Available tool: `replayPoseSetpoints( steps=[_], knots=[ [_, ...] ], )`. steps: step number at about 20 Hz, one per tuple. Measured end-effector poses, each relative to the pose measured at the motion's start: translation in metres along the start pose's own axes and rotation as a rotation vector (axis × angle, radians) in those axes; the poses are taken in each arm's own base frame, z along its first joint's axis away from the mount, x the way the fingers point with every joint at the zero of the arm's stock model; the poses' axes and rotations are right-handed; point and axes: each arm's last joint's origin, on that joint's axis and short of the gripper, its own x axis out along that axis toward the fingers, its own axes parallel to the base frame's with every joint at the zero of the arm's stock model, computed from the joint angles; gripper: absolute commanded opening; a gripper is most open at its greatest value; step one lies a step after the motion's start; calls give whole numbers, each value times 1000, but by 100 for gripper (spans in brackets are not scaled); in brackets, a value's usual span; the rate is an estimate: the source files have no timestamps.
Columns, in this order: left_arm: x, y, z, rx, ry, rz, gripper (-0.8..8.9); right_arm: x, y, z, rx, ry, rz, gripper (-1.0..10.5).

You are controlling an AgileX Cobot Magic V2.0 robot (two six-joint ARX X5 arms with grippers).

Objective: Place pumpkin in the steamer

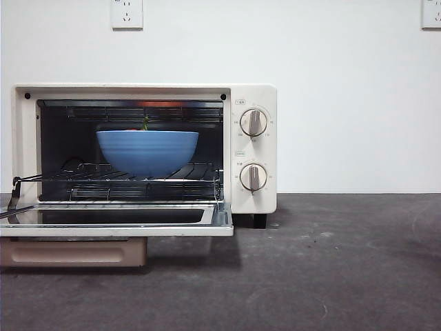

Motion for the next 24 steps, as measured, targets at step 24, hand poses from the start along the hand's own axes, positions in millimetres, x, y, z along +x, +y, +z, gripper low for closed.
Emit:
replayPoseSetpoints(
  steps=[24],
  knots=[
    [-12,-19,40,-11,-244,-512,14,0,0,0,1,-2,0,182]
  ],
)
